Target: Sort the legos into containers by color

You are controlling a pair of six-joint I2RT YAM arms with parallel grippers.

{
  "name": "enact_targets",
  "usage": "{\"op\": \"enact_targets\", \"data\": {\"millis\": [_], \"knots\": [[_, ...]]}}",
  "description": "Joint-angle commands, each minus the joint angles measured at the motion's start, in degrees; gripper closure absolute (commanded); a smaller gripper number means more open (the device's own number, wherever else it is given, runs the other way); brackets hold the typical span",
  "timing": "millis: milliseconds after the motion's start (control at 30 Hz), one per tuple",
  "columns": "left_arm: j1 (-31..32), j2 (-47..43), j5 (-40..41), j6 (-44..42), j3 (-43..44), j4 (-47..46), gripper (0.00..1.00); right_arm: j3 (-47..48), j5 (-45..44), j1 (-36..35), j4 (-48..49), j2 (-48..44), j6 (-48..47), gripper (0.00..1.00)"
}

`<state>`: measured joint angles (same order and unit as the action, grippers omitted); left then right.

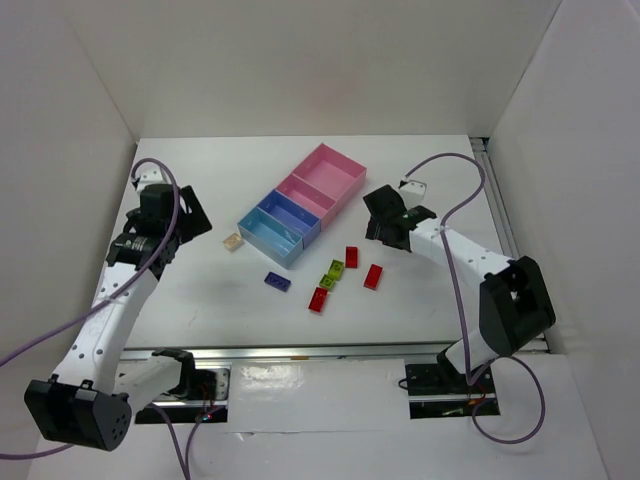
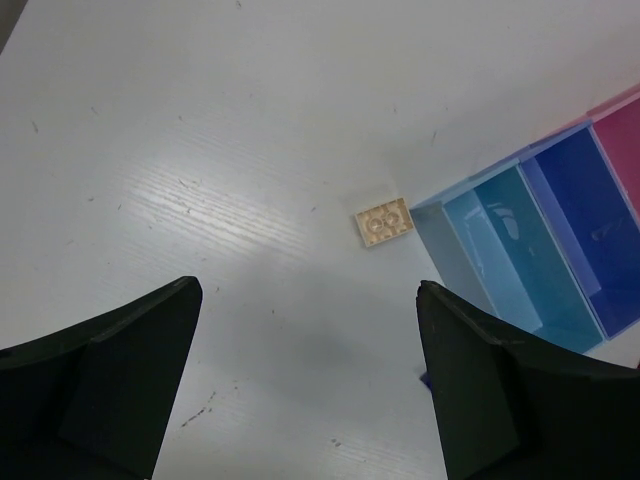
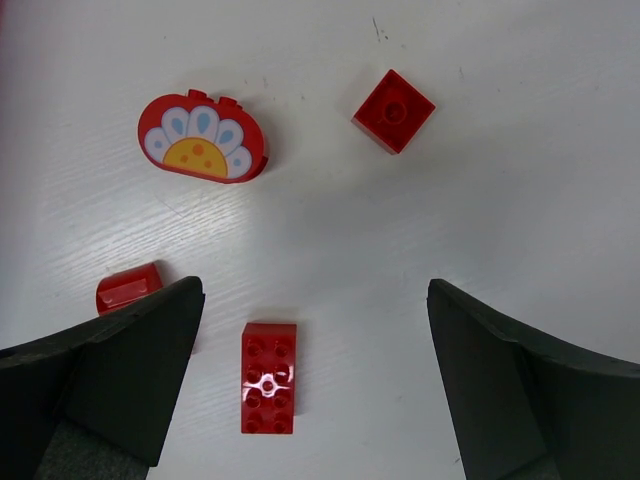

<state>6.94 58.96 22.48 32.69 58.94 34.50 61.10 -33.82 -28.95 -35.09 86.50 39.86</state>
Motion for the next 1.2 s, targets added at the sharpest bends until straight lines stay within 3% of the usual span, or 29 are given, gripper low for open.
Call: {"op": "enact_targets", "data": {"millis": [0, 200, 267, 367, 567, 800, 1000, 1167], "knots": [[0.09, -1.57, -2.08, -2.8, -0.05, 0.3, 0.0, -0.71, -0.81, 0.03, 1.77, -0.01, 0.14, 0.0], [0.62, -1.04, -5.95, -4.74, -0.05, 0.3, 0.01, -7.65, 6.12, -0.49, 10.2, -6.24, -8.38, 0.03], [1.23, -1.04, -7.88, -5.27, 0.48, 0.3, 0.02, -9.06, 11.03, -0.49, 11.89, -6.25, -12.49, 0.07], [2.46, -1.04, -9.46, -5.79, 0.48, 0.83, 0.02, -9.07, 14.91, 0.12, 12.94, -5.12, -17.94, 0.06], [2.46, -1.04, -11.23, -7.02, -0.75, 1.36, 0.03, -7.14, 18.17, 1.79, 17.49, 0.59, -25.69, 0.02], [2.46, 1.42, -11.76, -8.25, -1.37, 1.36, 0.03, 4.0, 20.18, 7.76, 19.27, 13.42, -32.81, 0.01], [2.46, 2.65, -11.76, -8.25, 0.21, 0.74, 0.03, 9.38, 23.89, 11.1, 19.97, 21.86, -35.02, 0.01], [2.99, 3.26, -12.28, -7.73, 0.74, 0.74, 0.03, 10.0, 26.52, 12.25, 22.43, 22.92, -34.5, 0.04]]}}
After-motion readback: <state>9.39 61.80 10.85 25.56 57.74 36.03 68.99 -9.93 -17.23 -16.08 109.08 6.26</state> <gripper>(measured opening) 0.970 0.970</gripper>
